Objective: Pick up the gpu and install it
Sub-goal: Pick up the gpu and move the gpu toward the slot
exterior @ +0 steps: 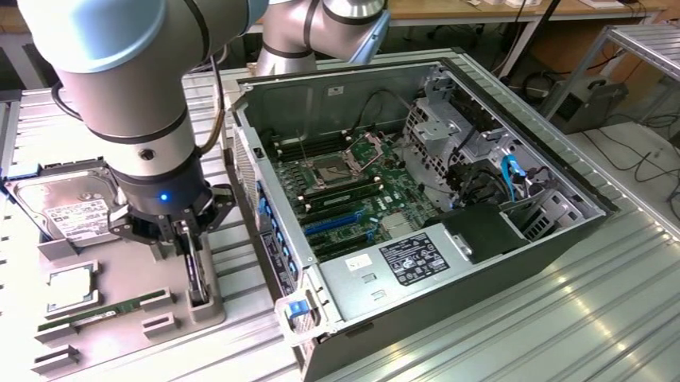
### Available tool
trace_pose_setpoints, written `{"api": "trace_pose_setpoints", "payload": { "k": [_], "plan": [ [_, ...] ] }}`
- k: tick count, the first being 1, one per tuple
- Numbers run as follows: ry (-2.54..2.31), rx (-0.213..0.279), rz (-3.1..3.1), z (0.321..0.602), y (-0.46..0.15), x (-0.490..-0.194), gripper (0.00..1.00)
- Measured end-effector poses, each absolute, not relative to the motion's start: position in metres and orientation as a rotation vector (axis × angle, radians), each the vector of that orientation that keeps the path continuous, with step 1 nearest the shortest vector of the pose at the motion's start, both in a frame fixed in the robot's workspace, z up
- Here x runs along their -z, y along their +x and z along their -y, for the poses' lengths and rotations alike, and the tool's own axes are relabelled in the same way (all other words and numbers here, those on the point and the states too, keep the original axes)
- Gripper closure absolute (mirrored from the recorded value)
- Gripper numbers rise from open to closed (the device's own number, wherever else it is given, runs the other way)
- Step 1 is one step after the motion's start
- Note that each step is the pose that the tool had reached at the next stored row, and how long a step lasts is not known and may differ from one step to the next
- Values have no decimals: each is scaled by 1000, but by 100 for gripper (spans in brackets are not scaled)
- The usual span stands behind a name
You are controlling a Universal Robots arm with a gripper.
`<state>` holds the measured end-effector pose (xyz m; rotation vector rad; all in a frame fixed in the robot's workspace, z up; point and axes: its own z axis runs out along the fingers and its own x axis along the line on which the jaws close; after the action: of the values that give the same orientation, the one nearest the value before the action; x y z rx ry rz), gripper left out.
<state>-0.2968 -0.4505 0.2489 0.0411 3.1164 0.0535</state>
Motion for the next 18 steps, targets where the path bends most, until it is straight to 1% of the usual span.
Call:
{"api": "trace_pose_setpoints", "payload": {
  "k": [6, 18],
  "plan": [
    [36, -57, -3117, 451, -297, -259, 74],
    [17, -74, -3117, 451, -295, -317, 74]
  ]
}}
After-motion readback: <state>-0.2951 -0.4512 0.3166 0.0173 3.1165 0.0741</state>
